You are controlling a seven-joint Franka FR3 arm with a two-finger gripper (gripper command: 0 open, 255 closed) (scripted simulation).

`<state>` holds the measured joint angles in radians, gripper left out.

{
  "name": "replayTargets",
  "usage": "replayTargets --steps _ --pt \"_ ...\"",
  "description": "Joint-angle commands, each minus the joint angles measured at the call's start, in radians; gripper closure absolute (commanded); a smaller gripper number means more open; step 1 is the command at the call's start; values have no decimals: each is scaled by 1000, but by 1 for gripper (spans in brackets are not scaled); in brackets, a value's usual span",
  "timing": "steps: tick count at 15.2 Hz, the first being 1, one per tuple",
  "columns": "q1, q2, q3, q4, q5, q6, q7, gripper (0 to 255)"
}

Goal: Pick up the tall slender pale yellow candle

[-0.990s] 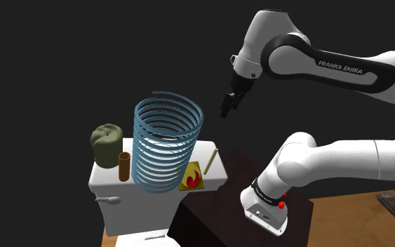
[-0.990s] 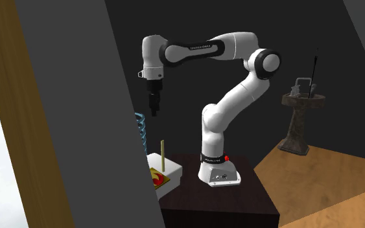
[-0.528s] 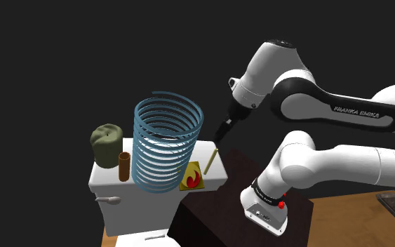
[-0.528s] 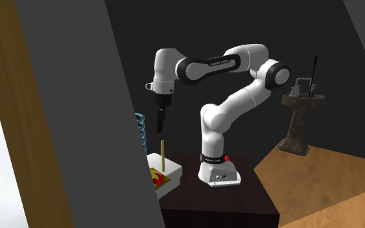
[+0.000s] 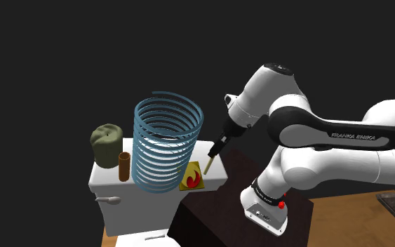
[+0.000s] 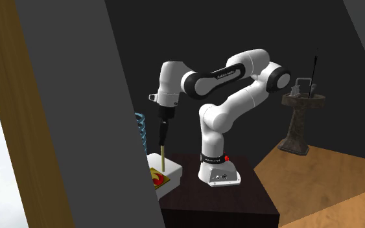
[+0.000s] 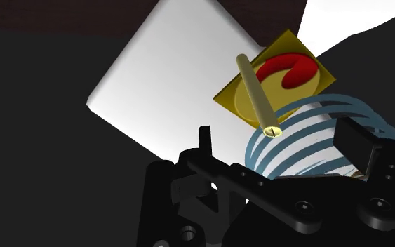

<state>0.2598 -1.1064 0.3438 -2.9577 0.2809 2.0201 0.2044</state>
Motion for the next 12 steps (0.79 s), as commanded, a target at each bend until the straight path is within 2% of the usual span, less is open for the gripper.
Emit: replayTargets --steps 1,4,5,12 --pt "6 7 9 -24 10 31 1 0" --pt "11 14 16 -42 18 56 2 0" --pt "13 12 17 -43 19 54 4 255" --pt "13 13 18 -43 19 55 4 255"
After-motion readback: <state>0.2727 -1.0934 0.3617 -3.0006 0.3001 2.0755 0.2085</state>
